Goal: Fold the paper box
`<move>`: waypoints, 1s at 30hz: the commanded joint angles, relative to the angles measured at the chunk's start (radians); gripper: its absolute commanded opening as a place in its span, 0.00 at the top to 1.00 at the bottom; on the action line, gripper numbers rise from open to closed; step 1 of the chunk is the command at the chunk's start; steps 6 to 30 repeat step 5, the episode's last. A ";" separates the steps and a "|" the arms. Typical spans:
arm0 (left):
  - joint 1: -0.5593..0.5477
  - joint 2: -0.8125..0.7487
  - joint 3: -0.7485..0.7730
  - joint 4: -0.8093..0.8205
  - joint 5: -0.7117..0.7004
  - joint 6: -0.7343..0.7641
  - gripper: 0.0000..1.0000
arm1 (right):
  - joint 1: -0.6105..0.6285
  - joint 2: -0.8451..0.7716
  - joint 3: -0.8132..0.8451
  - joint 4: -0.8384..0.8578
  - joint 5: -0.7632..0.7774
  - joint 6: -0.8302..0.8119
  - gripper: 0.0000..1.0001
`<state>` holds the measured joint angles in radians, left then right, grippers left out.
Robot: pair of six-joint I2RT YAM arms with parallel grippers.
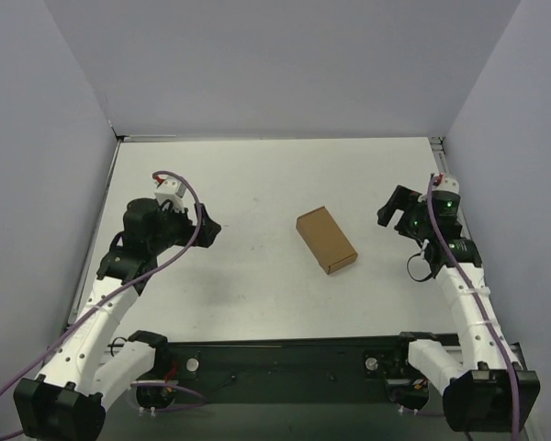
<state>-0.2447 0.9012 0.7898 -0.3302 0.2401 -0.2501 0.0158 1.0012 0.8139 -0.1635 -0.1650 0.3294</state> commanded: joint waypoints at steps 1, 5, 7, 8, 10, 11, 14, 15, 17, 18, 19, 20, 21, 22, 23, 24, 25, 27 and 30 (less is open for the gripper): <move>0.010 -0.018 0.029 0.051 -0.009 0.005 0.03 | -0.056 -0.105 -0.022 -0.034 -0.044 0.004 0.13; 0.013 -0.018 0.031 0.046 -0.002 0.005 0.03 | -0.056 -0.133 -0.039 -0.031 -0.022 -0.003 0.13; 0.013 -0.018 0.031 0.046 -0.002 0.005 0.03 | -0.056 -0.133 -0.039 -0.031 -0.022 -0.003 0.13; 0.013 -0.018 0.031 0.046 -0.002 0.005 0.03 | -0.056 -0.133 -0.039 -0.031 -0.022 -0.003 0.13; 0.013 -0.018 0.031 0.046 -0.002 0.005 0.03 | -0.056 -0.133 -0.039 -0.031 -0.022 -0.003 0.13; 0.013 -0.018 0.031 0.046 -0.002 0.005 0.03 | -0.056 -0.133 -0.039 -0.031 -0.022 -0.003 0.13; 0.013 -0.018 0.031 0.046 -0.002 0.005 0.03 | -0.056 -0.133 -0.039 -0.031 -0.022 -0.003 0.13; 0.013 -0.018 0.031 0.046 -0.002 0.005 0.03 | -0.056 -0.133 -0.039 -0.031 -0.022 -0.003 0.13; 0.013 -0.018 0.031 0.046 -0.002 0.005 0.03 | -0.056 -0.133 -0.039 -0.031 -0.022 -0.003 0.13; 0.013 -0.018 0.031 0.046 -0.002 0.005 0.03 | -0.056 -0.133 -0.039 -0.031 -0.022 -0.003 0.13; 0.013 -0.018 0.031 0.046 -0.002 0.005 0.03 | -0.056 -0.133 -0.039 -0.031 -0.022 -0.003 0.13; 0.013 -0.018 0.031 0.046 -0.002 0.005 0.03 | -0.056 -0.133 -0.039 -0.031 -0.022 -0.003 0.13; 0.013 -0.018 0.031 0.046 -0.002 0.005 0.03 | -0.056 -0.133 -0.039 -0.031 -0.022 -0.003 0.13; 0.013 -0.018 0.031 0.046 -0.002 0.005 0.03 | -0.056 -0.133 -0.039 -0.031 -0.022 -0.003 0.13; 0.013 -0.018 0.031 0.046 -0.002 0.005 0.03 | -0.056 -0.133 -0.039 -0.031 -0.022 -0.003 0.13; 0.013 -0.018 0.031 0.046 -0.002 0.005 0.03 | -0.056 -0.133 -0.039 -0.031 -0.022 -0.003 0.13; 0.013 -0.018 0.031 0.046 -0.002 0.005 0.03 | -0.056 -0.133 -0.039 -0.031 -0.022 -0.003 0.13; 0.013 -0.018 0.031 0.046 -0.002 0.005 0.03 | -0.056 -0.133 -0.039 -0.031 -0.022 -0.003 0.13; 0.013 -0.018 0.031 0.046 -0.002 0.005 0.03 | -0.056 -0.133 -0.039 -0.031 -0.022 -0.003 0.13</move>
